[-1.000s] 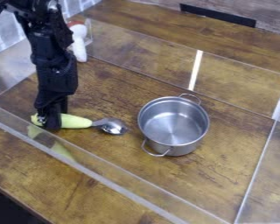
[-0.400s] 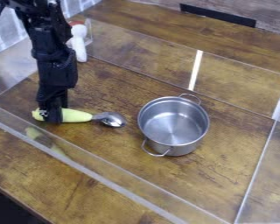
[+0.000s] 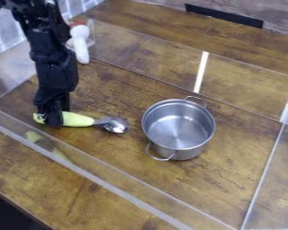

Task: Move the green spoon to the right

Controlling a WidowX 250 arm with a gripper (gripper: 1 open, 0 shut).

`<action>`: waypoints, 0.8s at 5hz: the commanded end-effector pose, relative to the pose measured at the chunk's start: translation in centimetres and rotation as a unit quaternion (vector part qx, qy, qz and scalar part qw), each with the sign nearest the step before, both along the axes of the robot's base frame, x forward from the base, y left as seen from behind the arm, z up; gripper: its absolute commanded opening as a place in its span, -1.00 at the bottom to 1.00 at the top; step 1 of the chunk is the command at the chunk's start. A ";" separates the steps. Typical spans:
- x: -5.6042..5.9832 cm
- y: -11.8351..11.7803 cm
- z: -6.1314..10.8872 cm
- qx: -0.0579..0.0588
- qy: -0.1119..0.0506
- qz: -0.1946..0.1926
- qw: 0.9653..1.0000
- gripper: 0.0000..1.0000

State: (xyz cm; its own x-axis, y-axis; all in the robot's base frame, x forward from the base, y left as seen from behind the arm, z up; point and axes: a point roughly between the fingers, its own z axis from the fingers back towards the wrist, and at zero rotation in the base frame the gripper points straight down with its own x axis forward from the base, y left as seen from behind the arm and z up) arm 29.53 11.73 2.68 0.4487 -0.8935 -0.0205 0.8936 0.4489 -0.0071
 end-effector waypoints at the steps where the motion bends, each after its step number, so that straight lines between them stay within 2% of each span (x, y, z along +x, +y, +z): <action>1: -0.3 0.3 1.7 0.005 -0.021 -0.003 1.000 -1.00; 2: -0.7 -0.6 2.4 0.006 -0.024 -0.022 0.999 -1.00; 3: -0.4 -1.7 3.9 0.012 -0.033 -0.039 0.999 -1.00; 4: -0.5 -3.0 6.2 0.021 -0.048 -0.049 0.997 -1.00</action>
State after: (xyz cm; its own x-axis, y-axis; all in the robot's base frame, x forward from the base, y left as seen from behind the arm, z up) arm 28.44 8.80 7.18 0.3691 -0.9292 -0.0184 0.9288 0.3682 0.0418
